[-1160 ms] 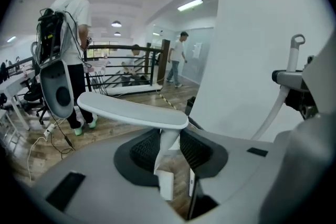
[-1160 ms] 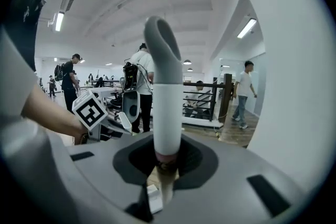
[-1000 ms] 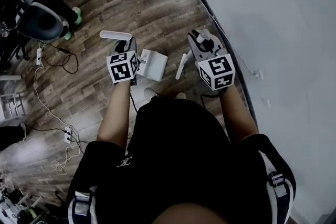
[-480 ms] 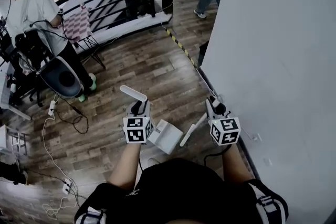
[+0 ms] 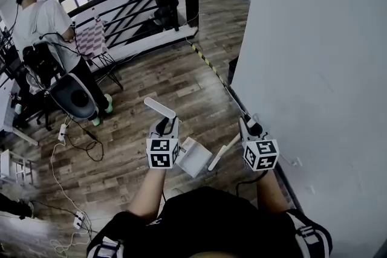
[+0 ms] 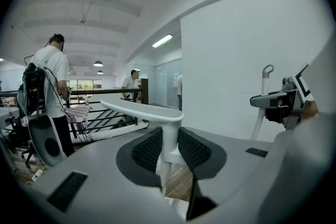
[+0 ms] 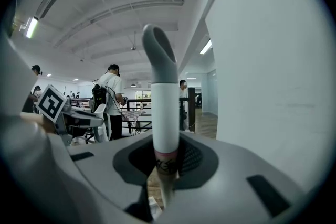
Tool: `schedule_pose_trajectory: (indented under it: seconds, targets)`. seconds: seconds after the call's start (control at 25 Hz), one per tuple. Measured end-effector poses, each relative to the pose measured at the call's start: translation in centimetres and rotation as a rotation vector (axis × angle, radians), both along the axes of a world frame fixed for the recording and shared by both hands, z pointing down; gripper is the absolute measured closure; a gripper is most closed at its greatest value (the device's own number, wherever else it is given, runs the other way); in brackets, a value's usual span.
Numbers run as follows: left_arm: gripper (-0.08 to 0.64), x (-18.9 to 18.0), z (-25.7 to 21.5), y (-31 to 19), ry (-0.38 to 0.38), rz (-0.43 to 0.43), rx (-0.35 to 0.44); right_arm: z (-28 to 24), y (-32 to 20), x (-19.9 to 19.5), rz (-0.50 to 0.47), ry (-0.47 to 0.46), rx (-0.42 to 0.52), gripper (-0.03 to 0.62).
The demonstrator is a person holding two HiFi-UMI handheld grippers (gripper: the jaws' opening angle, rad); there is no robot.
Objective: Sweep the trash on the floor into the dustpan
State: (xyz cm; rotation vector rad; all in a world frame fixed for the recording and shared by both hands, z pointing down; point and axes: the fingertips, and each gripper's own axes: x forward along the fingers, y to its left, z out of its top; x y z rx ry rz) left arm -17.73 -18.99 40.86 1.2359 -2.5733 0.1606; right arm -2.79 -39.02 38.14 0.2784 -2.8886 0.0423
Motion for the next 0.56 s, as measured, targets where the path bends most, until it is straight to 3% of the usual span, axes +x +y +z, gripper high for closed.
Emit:
schedule_pose_trajectory:
  seconds: [0.56]
  targets:
    - [0.463, 2.7, 0.5, -1.6, 0.021, -0.011, -0.019, 1.2, -1.4, 3.4, -0.016, 0.001, -0.040, 0.523]
